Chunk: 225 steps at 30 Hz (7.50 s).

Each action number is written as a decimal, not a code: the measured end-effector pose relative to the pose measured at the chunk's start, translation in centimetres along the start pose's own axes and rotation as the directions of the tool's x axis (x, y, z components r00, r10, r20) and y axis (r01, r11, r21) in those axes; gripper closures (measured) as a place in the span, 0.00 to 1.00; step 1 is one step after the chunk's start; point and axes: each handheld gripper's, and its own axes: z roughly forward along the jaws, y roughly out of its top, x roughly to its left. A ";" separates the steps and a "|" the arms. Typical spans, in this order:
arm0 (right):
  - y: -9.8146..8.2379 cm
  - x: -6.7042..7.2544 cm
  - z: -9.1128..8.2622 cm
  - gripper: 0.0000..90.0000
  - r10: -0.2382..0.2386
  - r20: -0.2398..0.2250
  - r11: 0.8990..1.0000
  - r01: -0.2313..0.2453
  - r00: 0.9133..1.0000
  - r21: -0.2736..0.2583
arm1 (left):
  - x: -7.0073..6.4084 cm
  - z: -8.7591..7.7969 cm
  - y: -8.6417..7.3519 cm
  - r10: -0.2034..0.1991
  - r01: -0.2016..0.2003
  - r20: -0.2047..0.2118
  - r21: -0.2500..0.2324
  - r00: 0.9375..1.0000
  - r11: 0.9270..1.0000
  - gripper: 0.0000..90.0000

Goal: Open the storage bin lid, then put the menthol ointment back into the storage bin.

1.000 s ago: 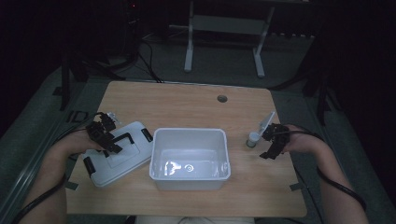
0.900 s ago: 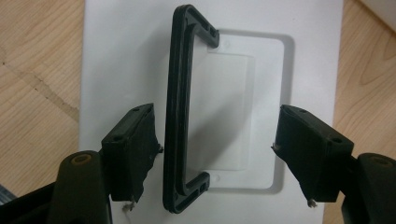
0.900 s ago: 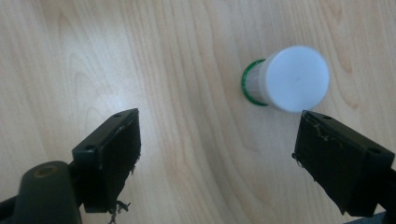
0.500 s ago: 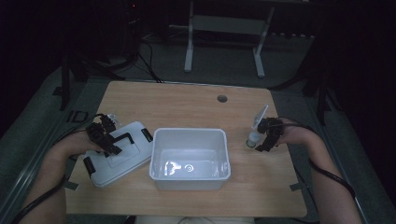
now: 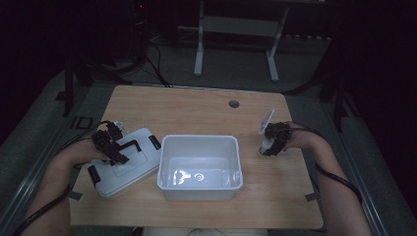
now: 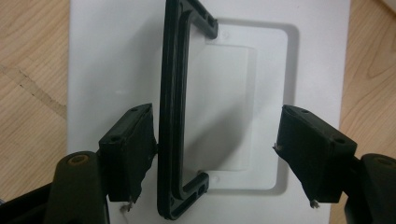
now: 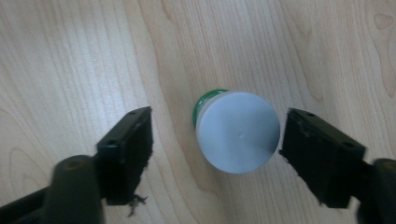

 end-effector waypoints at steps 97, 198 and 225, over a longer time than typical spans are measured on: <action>12.6 10.1 -13.7 0.56 -0.271 -0.032 0.959 0.266 0.962 -0.101 | -1.3 -1.3 0.3 0.032 -0.032 -0.019 -0.010 0.999 0.999 0.31; 12.7 10.2 -8.3 0.18 -0.301 -0.037 0.948 0.295 0.953 -0.123 | -1.0 -0.2 0.3 0.038 -0.039 -0.047 -0.015 0.998 0.999 0.44; 0.9 7.2 -6.1 0.18 -0.114 -0.088 0.993 0.111 0.990 -0.041 | -0.6 0.4 1.5 0.061 -0.060 -0.082 0.018 0.995 0.998 0.89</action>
